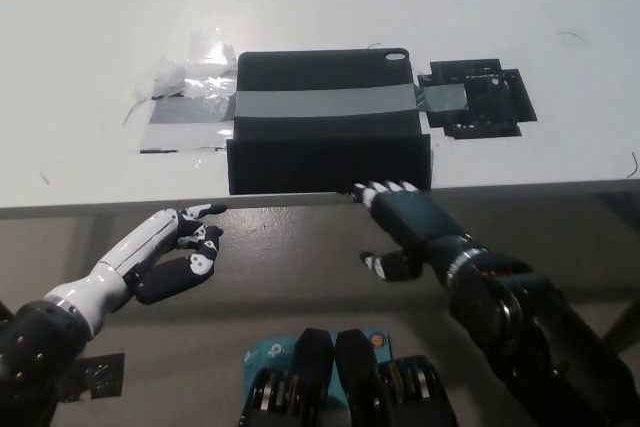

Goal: The robot uses its right hand to pull the cover of a folded tablet cover kept in the middle of the desk

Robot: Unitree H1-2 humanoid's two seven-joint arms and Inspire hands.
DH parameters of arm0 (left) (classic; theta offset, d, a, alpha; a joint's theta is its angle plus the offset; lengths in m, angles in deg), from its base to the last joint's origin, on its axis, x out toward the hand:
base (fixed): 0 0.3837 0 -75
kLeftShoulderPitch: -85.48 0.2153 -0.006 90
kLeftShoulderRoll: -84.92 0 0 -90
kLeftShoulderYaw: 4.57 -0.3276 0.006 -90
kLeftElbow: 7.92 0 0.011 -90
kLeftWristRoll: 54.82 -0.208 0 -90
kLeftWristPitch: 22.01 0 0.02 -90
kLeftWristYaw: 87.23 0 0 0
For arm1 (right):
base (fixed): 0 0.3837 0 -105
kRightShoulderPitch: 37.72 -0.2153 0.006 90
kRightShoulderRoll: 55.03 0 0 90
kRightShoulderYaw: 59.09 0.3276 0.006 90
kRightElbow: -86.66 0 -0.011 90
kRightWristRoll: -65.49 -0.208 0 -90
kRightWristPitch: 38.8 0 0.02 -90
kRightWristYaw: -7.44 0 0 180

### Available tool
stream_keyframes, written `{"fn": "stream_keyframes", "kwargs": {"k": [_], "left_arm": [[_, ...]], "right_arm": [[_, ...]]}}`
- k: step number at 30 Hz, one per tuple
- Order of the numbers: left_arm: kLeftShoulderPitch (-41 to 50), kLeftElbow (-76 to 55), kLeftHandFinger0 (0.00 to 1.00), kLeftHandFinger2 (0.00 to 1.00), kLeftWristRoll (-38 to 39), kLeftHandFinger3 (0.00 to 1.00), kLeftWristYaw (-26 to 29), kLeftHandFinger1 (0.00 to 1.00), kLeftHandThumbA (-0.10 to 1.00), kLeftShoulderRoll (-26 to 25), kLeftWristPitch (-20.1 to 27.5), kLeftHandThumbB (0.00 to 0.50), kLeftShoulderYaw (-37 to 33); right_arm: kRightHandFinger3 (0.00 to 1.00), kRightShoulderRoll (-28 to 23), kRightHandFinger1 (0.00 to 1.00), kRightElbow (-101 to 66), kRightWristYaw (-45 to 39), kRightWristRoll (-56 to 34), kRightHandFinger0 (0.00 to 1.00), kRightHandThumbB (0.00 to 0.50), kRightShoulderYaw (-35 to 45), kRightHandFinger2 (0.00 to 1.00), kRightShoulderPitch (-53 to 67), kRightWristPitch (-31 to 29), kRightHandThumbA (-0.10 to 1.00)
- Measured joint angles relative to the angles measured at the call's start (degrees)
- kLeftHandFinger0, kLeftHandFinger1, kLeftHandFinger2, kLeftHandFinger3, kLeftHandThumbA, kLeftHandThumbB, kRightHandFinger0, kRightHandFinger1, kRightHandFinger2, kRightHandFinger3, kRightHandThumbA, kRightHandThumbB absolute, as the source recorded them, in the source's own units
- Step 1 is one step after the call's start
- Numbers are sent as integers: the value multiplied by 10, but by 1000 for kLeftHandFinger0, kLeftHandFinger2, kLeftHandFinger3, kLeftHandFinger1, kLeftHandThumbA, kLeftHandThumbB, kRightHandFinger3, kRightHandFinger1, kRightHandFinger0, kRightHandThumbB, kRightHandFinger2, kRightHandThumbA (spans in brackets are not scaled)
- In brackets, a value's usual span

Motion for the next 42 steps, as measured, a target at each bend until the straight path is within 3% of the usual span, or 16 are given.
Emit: {"fn": "stream_keyframes", "kwargs": {"k": [3,6,8,15,16,17,21,27,30,38,42], "left_arm": [[0,1,811,981,0,1000,-2,842,1000,0,0,80,1],[0,1,821,994,0,1000,-2,852,1000,0,0,107,1],[0,2,822,994,-1,1000,-3,853,1000,0,0,93,2],[3,2,817,976,-1,1000,-3,853,1000,0,0,91,2],[3,2,813,971,-2,1000,-3,851,1000,0,0,103,2],[3,2,801,965,-1,1000,-3,845,1000,0,0,92,2],[3,1,804,969,-2,1000,-3,844,1000,0,0,83,2],[3,1,819,990,-2,1000,-3,854,1000,0,0,71,2],[3,1,832,1000,-2,1000,-3,863,1000,0,0,97,3],[0,1,831,981,-2,1000,-7,852,1000,1,0,80,7],[-1,1,829,976,-2,1000,-7,845,1000,1,0,98,9]], "right_arm": [[1000,1,1000,0,-3,0,1000,500,11,1000,8,6,568],[1000,2,1000,-1,-4,1,1000,500,19,1000,5,10,577],[1000,1,1000,-8,-7,1,1000,500,19,1000,0,9,640],[1000,3,1000,-71,-17,3,1000,500,20,1000,-73,-2,676],[1000,5,1000,-76,-17,3,1000,487,23,1000,-86,-3,735],[1000,9,1000,-79,-18,4,1000,499,24,1000,-102,-3,680],[1000,17,1000,-80,-17,12,1000,500,24,1000,-156,-6,672],[1000,19,1000,-9,-16,25,1000,500,22,1000,-207,-15,690],[1000,16,1000,26,-19,31,1000,500,17,1000,-210,-15,706],[1000,7,1000,114,-75,38,1000,500,-14,1000,-219,-3,749],[1000,7,1000,165,-91,40,1000,500,-29,1000,-225,1,738]]}}
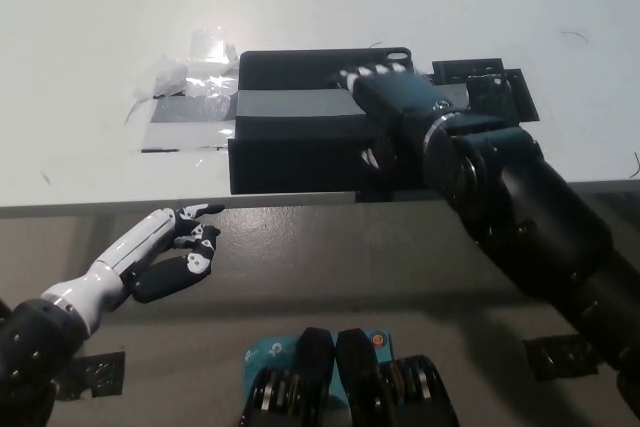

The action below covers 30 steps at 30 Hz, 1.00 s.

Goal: The robot uses its right hand to pull the cover of a folded tablet cover kept in the middle of the desk

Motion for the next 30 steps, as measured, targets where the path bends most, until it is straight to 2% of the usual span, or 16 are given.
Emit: {"fn": "stream_keyframes", "kwargs": {"k": [2,7,9,11,13,16,18,20,26,30], "left_arm": [[-1,0,828,975,0,1000,0,846,1000,0,0,109,0],[-3,1,819,972,0,1000,-1,839,1000,0,0,111,1],[-3,1,816,973,0,1000,-1,836,1000,0,0,129,1],[-3,2,813,962,0,1000,-2,830,1000,0,0,124,1],[-3,2,813,959,0,1000,-3,829,1000,0,0,122,1],[-3,2,820,967,0,1000,-4,834,1000,0,0,128,2],[-3,3,813,957,0,1000,-4,827,1000,0,0,135,2],[-5,4,806,948,0,1000,-4,820,1000,0,0,153,3],[-9,6,823,957,0,1000,-4,837,1000,0,0,105,4],[-16,6,820,952,0,1000,-5,832,1000,0,0,101,7]], "right_arm": [[1000,2,1000,12,-7,1,1000,500,-5,1000,0,3,707],[1000,14,1000,28,-11,4,1000,500,-13,1000,1,4,749],[1000,18,1000,28,-11,6,1000,500,-13,1000,2,4,706],[1000,23,1000,29,-12,7,1000,500,-13,1000,2,5,680],[1000,26,1000,31,-14,8,1000,500,-14,1000,2,7,609],[1000,26,1000,48,-16,10,1000,500,-12,1000,2,15,603],[1000,26,1000,61,-15,11,1000,500,-12,1000,2,19,544],[1000,26,1000,72,-8,12,1000,500,-8,1000,4,22,552],[1000,28,1000,71,7,22,1000,500,10,1000,22,27,564],[1000,28,1000,73,9,24,1000,500,8,1000,26,28,580]]}}
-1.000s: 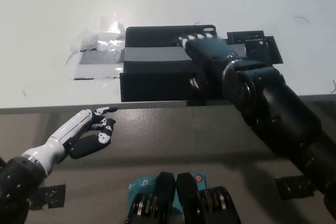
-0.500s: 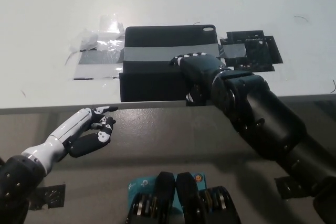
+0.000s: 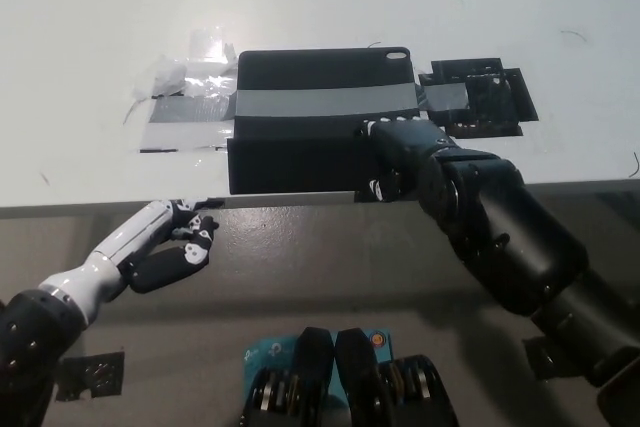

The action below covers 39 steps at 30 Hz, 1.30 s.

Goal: The robot uses its right hand to pull the cover of a folded tablet cover kept in the middle of the desk

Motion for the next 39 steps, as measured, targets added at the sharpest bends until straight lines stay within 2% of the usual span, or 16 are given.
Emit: {"fn": "stream_keyframes", "kwargs": {"k": [5,11,13,14,16,17,19,20,22,24,25,27,31,32,35,39], "left_arm": [[-1,0,823,969,-2,1000,-1,835,1000,0,0,129,-1],[-3,0,815,958,-7,1000,-2,824,1000,0,0,133,-1],[-5,0,816,958,-8,1000,-2,824,1000,0,0,137,-1],[-7,0,816,959,-9,1000,-2,825,1000,0,0,137,-1],[-10,1,818,963,-10,1000,-2,828,1000,0,0,129,-1],[-12,2,816,959,-10,1000,-3,826,1000,0,0,134,-1],[-14,2,824,966,-11,1000,-3,832,1000,0,0,139,-1],[-15,2,827,968,-12,1000,-4,833,1000,0,0,141,-1],[-16,2,828,965,-12,1000,-6,831,1000,0,0,143,0],[-17,3,828,964,-12,1000,-8,831,1000,0,0,135,0],[-18,4,830,962,-12,1000,-9,831,1000,0,0,141,0],[-19,6,836,961,-12,1000,-10,833,1000,0,0,145,0],[-19,11,818,949,-13,1000,-10,820,1000,-1,0,156,1],[-19,12,812,946,-13,1000,-10,817,1000,-1,0,158,1],[-19,14,809,944,-13,1000,-10,817,1000,-1,0,175,1],[-22,15,815,951,-14,1000,-11,821,1000,-1,0,147,1]], "right_arm": [[1000,1,1000,2,0,2,1000,500,-1,1000,1,1,605],[995,1,1000,-13,-1,11,1000,500,-8,988,10,1,627],[999,1,1000,-28,-4,12,1000,500,-8,896,17,2,647],[976,0,938,-35,-4,13,1000,500,-9,839,21,2,645],[924,-3,884,-46,-4,16,1000,500,-11,828,26,2,657],[928,-6,970,-56,-5,19,1000,500,-12,873,28,2,670],[960,-12,1000,-71,-7,22,1000,500,-14,981,31,3,690],[961,-16,1000,-79,-9,23,1000,500,-15,985,34,3,691],[875,-29,1000,-113,-21,24,1000,500,-15,957,49,4,693],[859,-38,1000,-143,-29,26,1000,500,-15,939,60,5,703],[855,-42,1000,-157,-34,27,1000,500,-14,978,63,5,722],[832,-51,1000,-195,-53,29,1000,500,-10,966,73,6,749],[780,-59,914,-253,-85,30,1000,500,-4,863,108,6,795],[769,-59,948,-259,-91,30,1000,500,0,873,118,6,796],[843,-59,1000,-267,-105,30,1000,500,10,915,142,6,800],[881,-59,1000,-278,-119,29,1000,500,31,914,160,6,802]]}}
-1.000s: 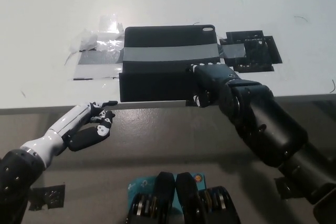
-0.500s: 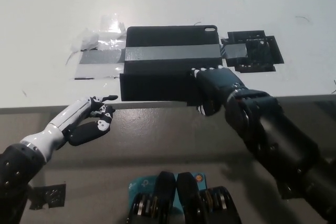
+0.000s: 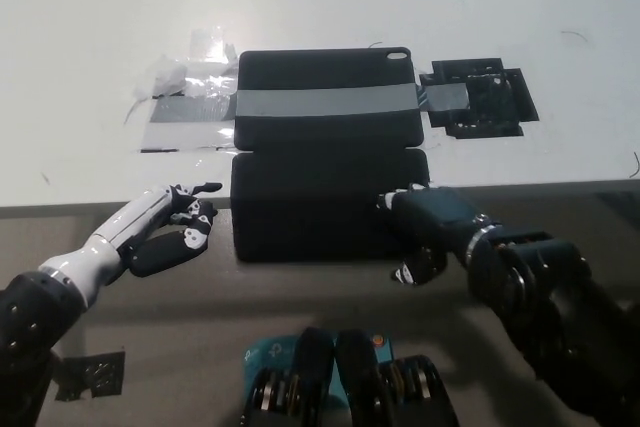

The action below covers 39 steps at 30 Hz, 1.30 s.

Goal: The robot uses its right hand to pull the cover of a folded tablet cover kept in the middle of the desk

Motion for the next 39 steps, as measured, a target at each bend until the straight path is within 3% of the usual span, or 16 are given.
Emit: {"fn": "stream_keyframes", "kwargs": {"k": [8,11,13,14,15,17,18,21,22,23,27,32,34,39], "left_arm": [[-7,0,801,937,-1,1000,-1,814,1000,0,0,137,1],[-6,0,791,933,-1,1000,-1,812,1000,0,0,167,-1],[-5,0,774,927,-2,1000,-1,793,1000,0,0,187,-1],[-3,1,771,921,-2,1000,-2,787,1000,0,0,180,-2],[-2,2,769,918,-2,1000,-2,784,1000,0,0,180,-3],[0,3,770,920,-2,1000,-2,783,1000,0,1,192,-4],[1,4,769,920,-2,1000,-2,782,1000,0,2,191,-5],[6,4,772,927,-2,1000,-1,787,1000,0,2,200,-6],[8,4,777,931,-2,1000,-1,790,1000,0,2,210,-6],[9,4,782,930,-2,1000,-1,789,1000,0,2,196,-6],[17,4,783,927,-2,1000,-1,787,1000,0,2,179,-7],[21,4,784,934,-2,1000,-1,787,1000,0,2,189,-9],[23,4,788,940,-2,1000,-1,792,1000,0,1,179,-9],[27,2,788,946,-2,1000,-1,796,1000,0,1,174,-9]], "right_arm": [[965,2,1000,-11,-1,-11,1000,500,30,857,24,0,842],[1000,4,1000,-37,-5,-20,1000,497,52,1000,48,0,831],[1000,5,1000,-62,-13,-24,1000,496,74,1000,61,0,884],[1000,7,1000,-89,-24,-26,1000,456,102,1000,70,0,824],[1000,7,1000,-109,-30,-29,1000,447,126,1000,73,0,813],[1000,7,1000,-136,-35,-39,1000,346,166,1000,73,0,710],[1000,6,1000,-153,-35,-52,1000,329,196,1000,73,0,725],[1000,3,1000,-160,-29,-90,1000,386,248,1000,78,-8,777],[1000,3,1000,-159,-26,-100,1000,367,262,1000,81,-10,730],[1000,4,1000,-159,-24,-108,1000,325,274,1000,85,-12,585],[1000,24,1000,-147,-8,-158,1000,268,344,1000,109,-24,599],[1000,53,1000,-116,16,-215,1000,335,421,1000,137,-37,653],[1000,58,1000,-103,29,-235,1000,352,437,1000,142,-45,565],[1000,61,1000,-77,66,-280,1000,376,444,1000,148,-85,548]]}}
